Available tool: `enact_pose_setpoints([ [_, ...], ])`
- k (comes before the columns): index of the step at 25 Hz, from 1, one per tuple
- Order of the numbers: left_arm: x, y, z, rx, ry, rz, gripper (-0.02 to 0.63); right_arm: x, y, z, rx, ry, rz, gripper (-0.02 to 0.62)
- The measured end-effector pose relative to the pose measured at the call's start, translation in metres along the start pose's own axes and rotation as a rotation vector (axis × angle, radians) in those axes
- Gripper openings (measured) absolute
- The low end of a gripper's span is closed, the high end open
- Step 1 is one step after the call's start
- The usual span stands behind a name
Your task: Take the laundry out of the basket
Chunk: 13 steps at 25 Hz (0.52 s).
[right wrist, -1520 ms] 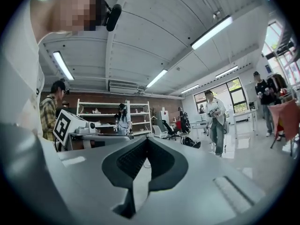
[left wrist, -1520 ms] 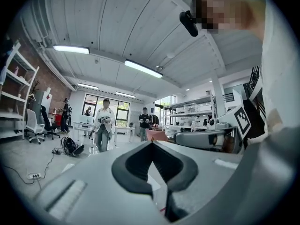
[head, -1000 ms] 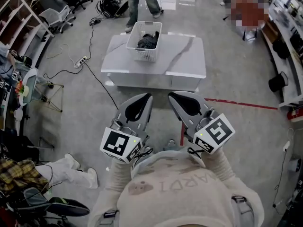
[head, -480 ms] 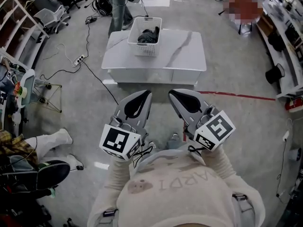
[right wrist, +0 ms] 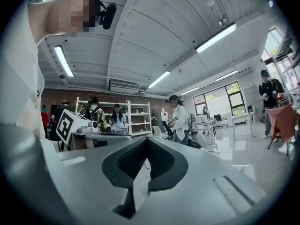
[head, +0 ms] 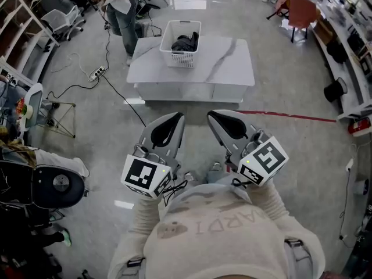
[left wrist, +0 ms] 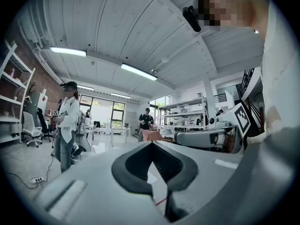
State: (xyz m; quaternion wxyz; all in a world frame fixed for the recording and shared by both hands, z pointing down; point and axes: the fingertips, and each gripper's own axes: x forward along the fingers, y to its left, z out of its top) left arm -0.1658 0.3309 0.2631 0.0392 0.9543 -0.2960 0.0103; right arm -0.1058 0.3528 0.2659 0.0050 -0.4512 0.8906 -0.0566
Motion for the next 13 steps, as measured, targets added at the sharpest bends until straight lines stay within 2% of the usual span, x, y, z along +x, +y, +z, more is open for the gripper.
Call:
enact_pose_setpoints([
  [13,-0.008,0.006,0.007,0.004,-0.003,0.007,0.000,0.010,0.011,0.008,0.003,-0.008,0.026,0.026],
])
